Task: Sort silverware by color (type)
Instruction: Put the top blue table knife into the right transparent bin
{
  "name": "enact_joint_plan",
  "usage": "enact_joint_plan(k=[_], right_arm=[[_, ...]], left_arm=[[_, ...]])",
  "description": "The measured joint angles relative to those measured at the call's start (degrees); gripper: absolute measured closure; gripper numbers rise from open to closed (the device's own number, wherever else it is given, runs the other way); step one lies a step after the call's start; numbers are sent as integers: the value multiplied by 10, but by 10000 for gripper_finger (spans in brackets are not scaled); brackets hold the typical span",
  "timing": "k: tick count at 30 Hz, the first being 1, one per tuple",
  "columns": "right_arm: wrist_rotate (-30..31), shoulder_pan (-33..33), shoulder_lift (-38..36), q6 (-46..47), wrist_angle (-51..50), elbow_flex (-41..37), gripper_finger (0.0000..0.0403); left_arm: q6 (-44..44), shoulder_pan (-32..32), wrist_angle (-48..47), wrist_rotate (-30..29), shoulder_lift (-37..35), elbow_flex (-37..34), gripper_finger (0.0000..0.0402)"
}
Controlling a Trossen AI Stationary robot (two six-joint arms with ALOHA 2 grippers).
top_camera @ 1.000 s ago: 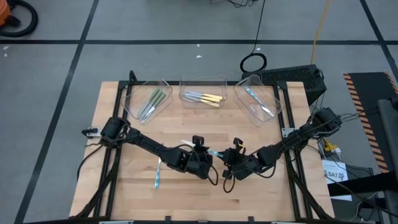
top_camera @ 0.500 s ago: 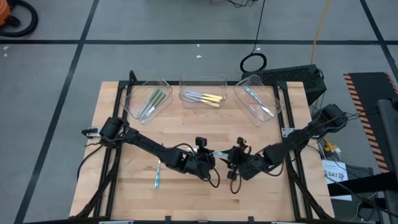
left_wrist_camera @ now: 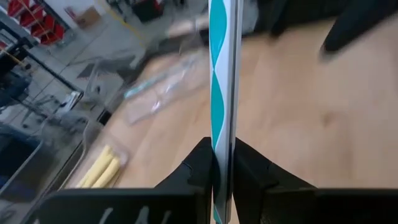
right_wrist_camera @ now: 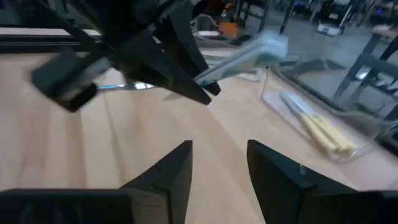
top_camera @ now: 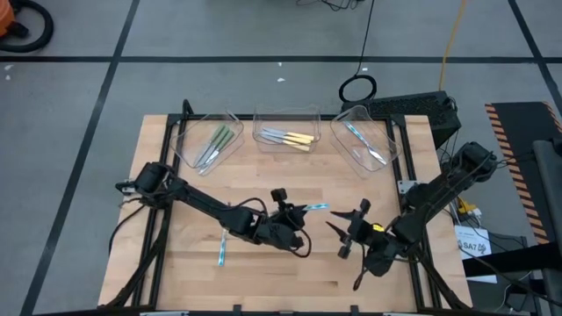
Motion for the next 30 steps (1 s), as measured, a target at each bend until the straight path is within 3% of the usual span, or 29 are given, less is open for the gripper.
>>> enact_joint_plan(k=[10,18,23,30], right_arm=[[8,-1,6,-213,255,0,255],[-3,-1,6,-323,387,0,254],[-84,-4,6,-386,460,0,257],[-88,-5,6,-428,514,0,309]], left_arm=[[32,-27,135,0,6,0,363],[106,-54,221,0,6,0,363],[116,-58,244,2,6,0,364],[126,-64,266,2,6,0,364]])
